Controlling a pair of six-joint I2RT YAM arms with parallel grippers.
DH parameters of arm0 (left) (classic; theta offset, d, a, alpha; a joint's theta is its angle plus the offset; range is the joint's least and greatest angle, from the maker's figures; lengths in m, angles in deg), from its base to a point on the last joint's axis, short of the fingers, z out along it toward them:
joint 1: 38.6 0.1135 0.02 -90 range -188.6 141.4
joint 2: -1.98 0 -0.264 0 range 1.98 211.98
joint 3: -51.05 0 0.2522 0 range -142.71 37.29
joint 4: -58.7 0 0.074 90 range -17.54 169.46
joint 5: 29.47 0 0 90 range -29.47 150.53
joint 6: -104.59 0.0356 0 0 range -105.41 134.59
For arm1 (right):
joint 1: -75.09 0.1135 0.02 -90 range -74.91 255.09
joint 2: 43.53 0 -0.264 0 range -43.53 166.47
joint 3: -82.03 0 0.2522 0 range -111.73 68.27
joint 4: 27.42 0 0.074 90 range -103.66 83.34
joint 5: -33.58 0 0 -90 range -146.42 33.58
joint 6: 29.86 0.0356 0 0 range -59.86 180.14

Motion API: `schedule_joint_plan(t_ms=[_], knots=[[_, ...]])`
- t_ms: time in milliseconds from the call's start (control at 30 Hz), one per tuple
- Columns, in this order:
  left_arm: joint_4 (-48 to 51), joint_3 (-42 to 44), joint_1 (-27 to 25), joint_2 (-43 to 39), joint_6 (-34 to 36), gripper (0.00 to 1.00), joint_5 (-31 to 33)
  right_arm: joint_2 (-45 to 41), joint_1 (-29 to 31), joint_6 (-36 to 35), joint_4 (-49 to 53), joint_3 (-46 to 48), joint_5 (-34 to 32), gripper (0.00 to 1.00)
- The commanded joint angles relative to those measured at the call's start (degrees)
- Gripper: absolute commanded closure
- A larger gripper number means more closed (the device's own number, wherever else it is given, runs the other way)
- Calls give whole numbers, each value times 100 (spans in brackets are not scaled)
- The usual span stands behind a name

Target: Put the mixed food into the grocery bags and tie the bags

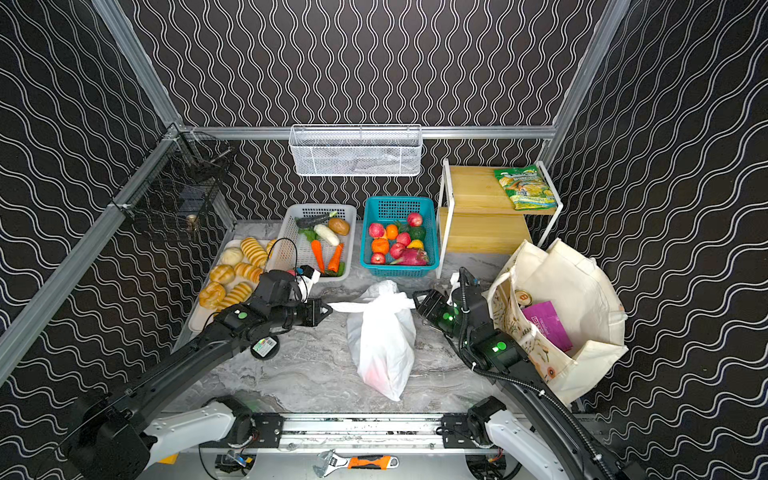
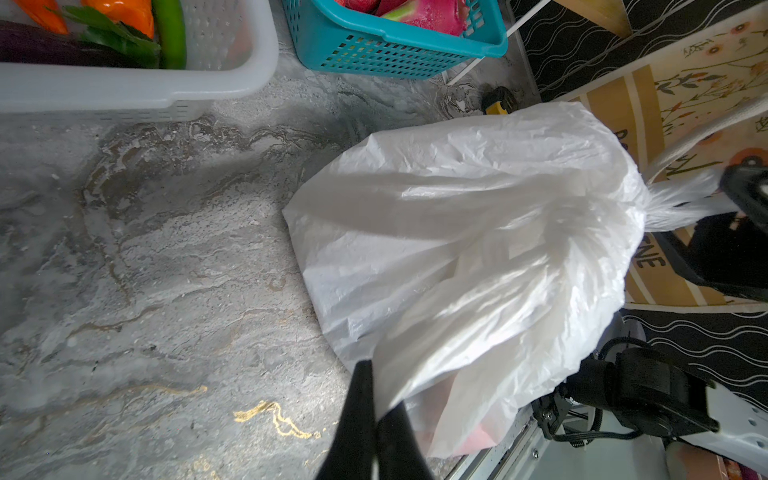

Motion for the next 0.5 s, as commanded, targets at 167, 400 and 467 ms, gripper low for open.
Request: schedule_joint_plan(t_ms=[167, 400, 467], knots=[[40, -102, 10, -29, 160, 100, 31, 466, 11, -149, -441, -212, -114, 98], [34, -152, -2, -1530, 204, 100, 2131, -118, 7, -1261, -103, -858, -1245, 100], [282, -290, 19, -1702, 425, 100, 2705, -161, 2, -1547, -152, -1063, -1295, 100]])
